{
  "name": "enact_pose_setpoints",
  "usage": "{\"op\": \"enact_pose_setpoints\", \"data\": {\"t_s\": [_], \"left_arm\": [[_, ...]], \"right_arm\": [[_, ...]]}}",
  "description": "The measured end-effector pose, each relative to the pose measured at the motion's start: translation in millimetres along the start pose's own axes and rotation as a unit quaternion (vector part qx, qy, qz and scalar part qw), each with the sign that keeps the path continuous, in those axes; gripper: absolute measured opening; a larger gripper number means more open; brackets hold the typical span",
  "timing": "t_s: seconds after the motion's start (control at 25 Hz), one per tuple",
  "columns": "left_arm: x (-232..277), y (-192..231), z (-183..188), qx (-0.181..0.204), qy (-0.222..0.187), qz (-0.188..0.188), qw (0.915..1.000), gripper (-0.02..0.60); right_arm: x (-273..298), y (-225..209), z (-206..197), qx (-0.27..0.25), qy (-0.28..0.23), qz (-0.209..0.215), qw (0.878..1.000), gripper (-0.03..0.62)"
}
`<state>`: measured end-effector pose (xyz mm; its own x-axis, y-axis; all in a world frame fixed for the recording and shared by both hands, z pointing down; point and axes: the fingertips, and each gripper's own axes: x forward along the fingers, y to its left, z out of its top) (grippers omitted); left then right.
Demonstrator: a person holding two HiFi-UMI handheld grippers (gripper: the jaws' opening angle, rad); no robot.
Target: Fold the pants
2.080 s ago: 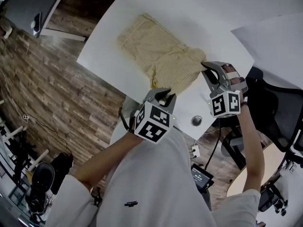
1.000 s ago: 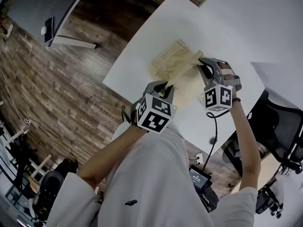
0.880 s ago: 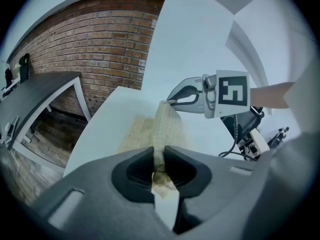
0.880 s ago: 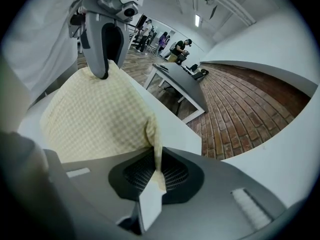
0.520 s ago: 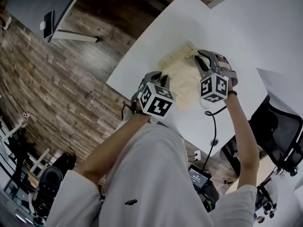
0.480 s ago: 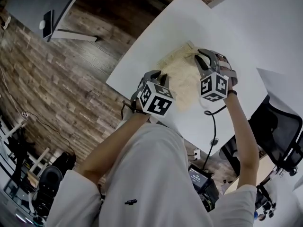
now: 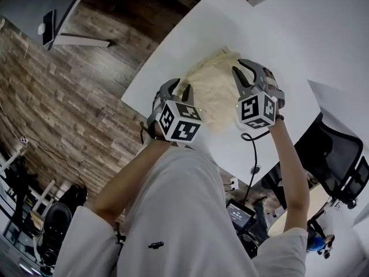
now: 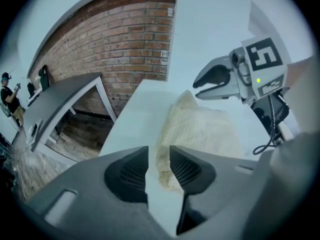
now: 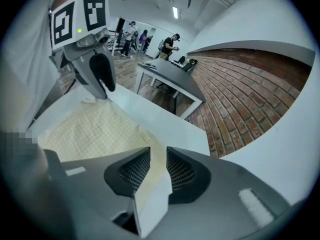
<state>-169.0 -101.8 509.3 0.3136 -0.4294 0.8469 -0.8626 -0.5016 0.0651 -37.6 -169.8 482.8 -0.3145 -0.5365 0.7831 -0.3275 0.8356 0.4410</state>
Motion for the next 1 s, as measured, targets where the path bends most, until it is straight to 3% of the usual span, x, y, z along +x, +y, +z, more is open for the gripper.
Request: {"op": "enact_pose_setpoints", "data": {"t_s": [0.12, 0.2, 0.32, 0.4, 0.52, 0.6, 0.68, 0.76, 0.88, 1.0], "left_arm": [[-23, -3, 23, 0.02, -0.041, 0.007, 0.9989, 0.133], [-26, -24, 28, 0.032, -0.041, -0.042, 0.9977, 0.133], [-7, -54, 11, 0.065, 0.001, -0.108, 0.992, 0.133], [9, -63, -7, 0.079, 0.031, -0.121, 0.989, 0.133], [20, -61, -19, 0.066, 0.036, -0.122, 0.9896, 0.132], [23, -59, -20, 0.058, 0.029, -0.125, 0.9901, 0.132], [27, -58, -19, 0.062, 0.025, -0.125, 0.99, 0.132], [27, -57, -17, 0.065, 0.023, -0.125, 0.9898, 0.13], [18, -56, -12, 0.066, 0.012, -0.124, 0.99, 0.13], [3, -49, -10, 0.067, -0.004, -0.117, 0.9909, 0.12]], "right_arm": [[3, 20, 6, 0.012, -0.004, 0.046, 0.999, 0.101], [11, 29, 8, 0.049, 0.004, 0.075, 0.996, 0.081], [33, 35, 10, 0.159, 0.003, 0.117, 0.98, 0.088], [48, 33, 5, 0.254, 0.002, 0.142, 0.957, 0.125], [59, 29, -6, 0.382, 0.007, 0.183, 0.906, 0.186], [64, 31, -11, 0.44, 0.006, 0.211, 0.873, 0.189], [68, 30, -13, 0.466, 0.002, 0.222, 0.856, 0.196], [68, 26, -11, 0.458, 0.0, 0.209, 0.864, 0.197], [52, 19, -4, 0.425, -0.012, 0.166, 0.89, 0.185], [25, 11, 8, 0.42, -0.046, 0.129, 0.897, 0.142]]}}
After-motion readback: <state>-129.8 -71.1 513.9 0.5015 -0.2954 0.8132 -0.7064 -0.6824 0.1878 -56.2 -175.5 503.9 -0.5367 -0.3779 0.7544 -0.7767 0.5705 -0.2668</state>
